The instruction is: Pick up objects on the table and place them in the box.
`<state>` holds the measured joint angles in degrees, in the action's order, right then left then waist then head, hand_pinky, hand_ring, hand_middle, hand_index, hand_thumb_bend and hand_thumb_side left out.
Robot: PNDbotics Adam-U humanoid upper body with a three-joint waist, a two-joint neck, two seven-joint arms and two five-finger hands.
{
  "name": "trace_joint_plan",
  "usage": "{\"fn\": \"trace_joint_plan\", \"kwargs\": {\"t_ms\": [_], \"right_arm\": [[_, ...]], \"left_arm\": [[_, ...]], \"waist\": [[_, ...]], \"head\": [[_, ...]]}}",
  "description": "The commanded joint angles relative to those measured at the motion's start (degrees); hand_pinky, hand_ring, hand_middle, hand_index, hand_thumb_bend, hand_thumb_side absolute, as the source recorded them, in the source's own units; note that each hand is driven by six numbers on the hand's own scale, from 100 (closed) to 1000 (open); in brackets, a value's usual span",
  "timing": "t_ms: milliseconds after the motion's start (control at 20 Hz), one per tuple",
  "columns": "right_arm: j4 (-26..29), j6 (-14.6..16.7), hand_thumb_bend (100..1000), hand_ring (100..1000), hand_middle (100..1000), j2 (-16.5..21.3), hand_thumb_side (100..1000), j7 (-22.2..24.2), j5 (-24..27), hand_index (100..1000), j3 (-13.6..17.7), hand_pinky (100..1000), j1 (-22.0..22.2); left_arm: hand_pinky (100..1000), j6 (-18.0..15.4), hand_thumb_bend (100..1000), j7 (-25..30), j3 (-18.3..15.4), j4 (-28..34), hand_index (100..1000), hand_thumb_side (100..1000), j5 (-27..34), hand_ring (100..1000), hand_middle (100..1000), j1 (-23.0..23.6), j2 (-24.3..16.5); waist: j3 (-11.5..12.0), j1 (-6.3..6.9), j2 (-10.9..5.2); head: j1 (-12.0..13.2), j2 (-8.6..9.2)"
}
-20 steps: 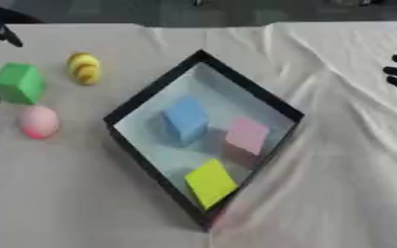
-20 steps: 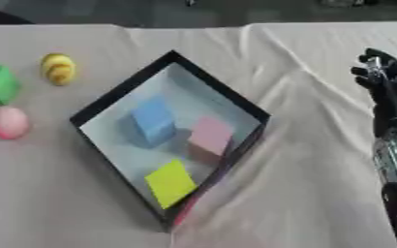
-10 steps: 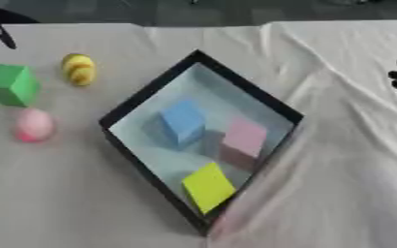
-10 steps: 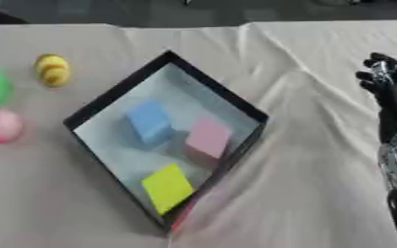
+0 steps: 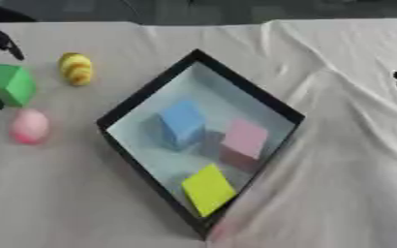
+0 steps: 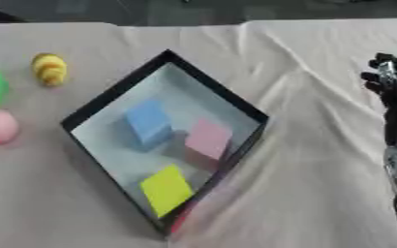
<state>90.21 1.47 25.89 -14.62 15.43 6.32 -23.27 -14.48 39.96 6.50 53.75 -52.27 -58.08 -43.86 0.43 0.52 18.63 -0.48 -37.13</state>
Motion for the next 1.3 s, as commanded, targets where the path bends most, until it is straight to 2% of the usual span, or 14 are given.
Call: {"fn": "trace_joint_plan", "kwargs": {"t_ms": [50,600,900,1200,1250,1300], "right_arm": [[1.46,-0.06,100,746,745,1.76,664,0.22,0.34,793,0.18,846,-0.97],[1.24,-0.36,100,746,744,1.59,688,1.14,0.11,791,-0.33,848,-0.75],[1.14,-0.53,100,746,744,1.47,698,1.15,-0.2,791,-0.41,849,-0.44],[0.99,-0.63,100,747,744,1.45,705,1.4,-0.22,791,-0.61,850,-0.37],[0.98,-0.64,100,747,744,1.46,705,1.46,-0.22,791,-0.64,850,-0.41],[0.96,-0.66,100,747,744,1.47,706,1.51,-0.21,791,-0.66,850,-0.44]], "left_arm": [[921,0.34,709,-1.04,-1.31,-0.54,837,100,-1.91,918,829,-1.39,-0.91],[914,1.72,680,-8.18,-3.79,-3.4,843,100,-4.93,924,840,-1.43,-0.35],[903,2.74,660,-8.18,-4.41,-5.27,840,100,-7.06,914,827,-1.35,-0.65],[890,3.32,655,-9.39,-5.06,-6.19,823,100,-6.75,899,802,-1.0,-0.61],[873,3.32,656,-9.48,-5.02,-6.31,817,100,-6.58,880,784,-0.95,-0.55],[785,3.2,651,-9.75,-4.95,-6.23,775,100,-6.55,767,696,-0.97,-0.5]], "waist": [[-0.16,-0.1,-0.25],[-0.93,-0.15,0.44],[-1.07,-0.12,0.79],[-1.08,-0.13,0.83],[-1.1,-0.15,0.82],[-1.1,-0.18,0.79]], "head": [[0.47,0.73],[1.17,1.56],[1.47,1.66],[1.44,1.57],[1.42,1.56],[1.42,1.49]]}}
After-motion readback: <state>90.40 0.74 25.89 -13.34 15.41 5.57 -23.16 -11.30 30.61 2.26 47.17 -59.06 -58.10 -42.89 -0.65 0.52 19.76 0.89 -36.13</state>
